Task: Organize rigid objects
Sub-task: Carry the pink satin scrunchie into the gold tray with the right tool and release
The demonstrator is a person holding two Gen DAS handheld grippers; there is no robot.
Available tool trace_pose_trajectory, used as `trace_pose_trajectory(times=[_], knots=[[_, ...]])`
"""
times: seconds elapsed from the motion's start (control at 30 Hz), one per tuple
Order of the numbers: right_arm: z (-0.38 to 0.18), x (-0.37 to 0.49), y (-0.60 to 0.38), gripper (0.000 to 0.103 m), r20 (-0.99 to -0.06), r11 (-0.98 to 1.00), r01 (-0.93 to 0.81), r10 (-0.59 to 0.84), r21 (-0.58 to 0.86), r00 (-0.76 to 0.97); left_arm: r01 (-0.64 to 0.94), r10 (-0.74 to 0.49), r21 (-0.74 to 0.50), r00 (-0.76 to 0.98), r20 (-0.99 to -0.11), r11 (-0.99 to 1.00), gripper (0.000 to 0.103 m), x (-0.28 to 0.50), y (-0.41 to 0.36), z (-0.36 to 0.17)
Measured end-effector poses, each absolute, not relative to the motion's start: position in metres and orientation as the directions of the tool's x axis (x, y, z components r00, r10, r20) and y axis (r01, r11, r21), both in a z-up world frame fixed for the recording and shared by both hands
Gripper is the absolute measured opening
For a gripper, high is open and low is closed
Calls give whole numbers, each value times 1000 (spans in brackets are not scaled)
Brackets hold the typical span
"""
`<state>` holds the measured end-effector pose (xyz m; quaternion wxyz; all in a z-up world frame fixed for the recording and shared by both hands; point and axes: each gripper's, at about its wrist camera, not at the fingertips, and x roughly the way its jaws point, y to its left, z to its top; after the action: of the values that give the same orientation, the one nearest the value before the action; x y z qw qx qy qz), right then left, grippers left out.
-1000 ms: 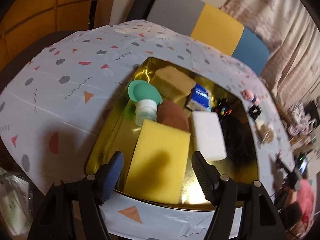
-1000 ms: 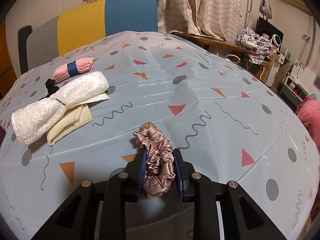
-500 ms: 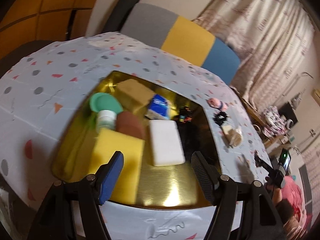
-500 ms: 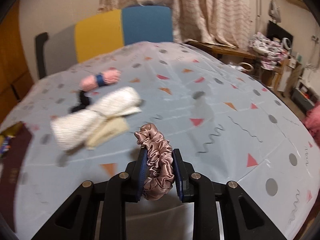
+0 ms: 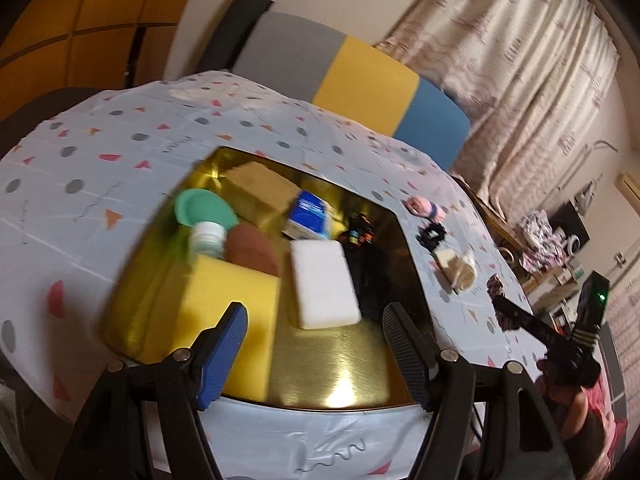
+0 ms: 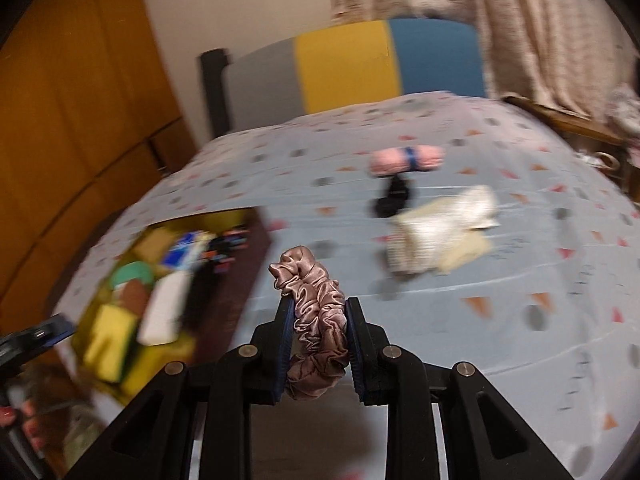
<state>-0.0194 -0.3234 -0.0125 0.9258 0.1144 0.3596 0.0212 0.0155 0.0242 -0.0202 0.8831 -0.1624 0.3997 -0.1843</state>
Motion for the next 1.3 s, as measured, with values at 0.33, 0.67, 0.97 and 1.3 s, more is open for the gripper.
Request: trace_pose_trajectory(times=[0.33,0.67,0.97,1.3], knots=[[-15,2,-204,26,-698,949,-177,313,262,644,98,-396,-454,668,-630,886,71,13,67,-16],[-42,22,-141,28,-756,936,-211,352,281,552,81,-385,-463,690,-613,883,71,10,81,-7],[-59,35,-127,42,-769,931,-177,362,318,527,87,-395,-473,691,-606,877,71,8,81,-5],[-49,15,-147,52,-730,924,-134,366,357,577,94,-404,-471,674,-618,877,71,8,74,-11]])
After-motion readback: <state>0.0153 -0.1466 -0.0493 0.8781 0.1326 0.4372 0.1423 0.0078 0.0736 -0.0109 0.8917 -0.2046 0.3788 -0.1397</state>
